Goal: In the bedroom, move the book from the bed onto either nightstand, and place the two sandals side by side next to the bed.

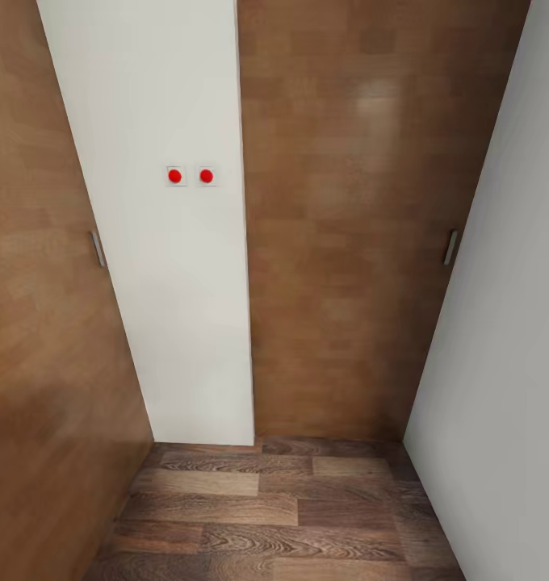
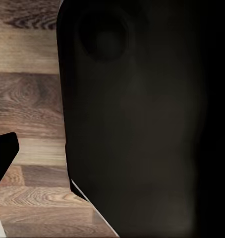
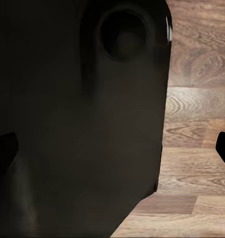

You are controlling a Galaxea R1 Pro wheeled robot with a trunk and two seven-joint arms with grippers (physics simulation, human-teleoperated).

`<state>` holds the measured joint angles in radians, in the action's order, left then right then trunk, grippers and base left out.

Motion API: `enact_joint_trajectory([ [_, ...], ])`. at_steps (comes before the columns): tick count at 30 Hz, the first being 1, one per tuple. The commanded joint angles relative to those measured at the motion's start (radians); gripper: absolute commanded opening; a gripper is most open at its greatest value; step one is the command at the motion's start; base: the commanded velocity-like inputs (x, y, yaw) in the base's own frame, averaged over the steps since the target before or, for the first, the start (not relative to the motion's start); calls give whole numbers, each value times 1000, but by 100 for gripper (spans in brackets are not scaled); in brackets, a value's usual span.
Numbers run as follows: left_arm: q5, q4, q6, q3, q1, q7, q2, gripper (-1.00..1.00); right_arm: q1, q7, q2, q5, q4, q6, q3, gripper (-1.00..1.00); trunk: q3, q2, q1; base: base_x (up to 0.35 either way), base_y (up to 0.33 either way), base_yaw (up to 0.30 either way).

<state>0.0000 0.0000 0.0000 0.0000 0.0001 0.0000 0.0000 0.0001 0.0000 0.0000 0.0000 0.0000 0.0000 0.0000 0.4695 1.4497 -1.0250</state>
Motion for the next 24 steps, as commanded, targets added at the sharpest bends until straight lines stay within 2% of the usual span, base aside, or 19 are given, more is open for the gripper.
enact_joint_trajectory([
  [1, 6, -6, -6, 6, 0, -2, -6, 100, -6, -5, -2, -1, -6, 0, -6, 100, 0, 0, 0, 0, 0, 0],
  [6, 34, -34, -34, 34, 0, -2, -34, 100, -6, -5, -2, -2, -8, 0, -8, 100, 0, 0, 0, 0, 0, 0],
  [14, 77, -79, -79, 37, 0, -3, -36, 100, -6, -5, -2, -3, -8, -1, -8, 100, 0, 0, 0, 0, 0, 0],
  [24, 77, -136, -129, 37, 0, -2, -36, 100, -6, -5, -2, -3, -8, -3, -8, 100, 0, 0, 0, 0, 0, 0],
])
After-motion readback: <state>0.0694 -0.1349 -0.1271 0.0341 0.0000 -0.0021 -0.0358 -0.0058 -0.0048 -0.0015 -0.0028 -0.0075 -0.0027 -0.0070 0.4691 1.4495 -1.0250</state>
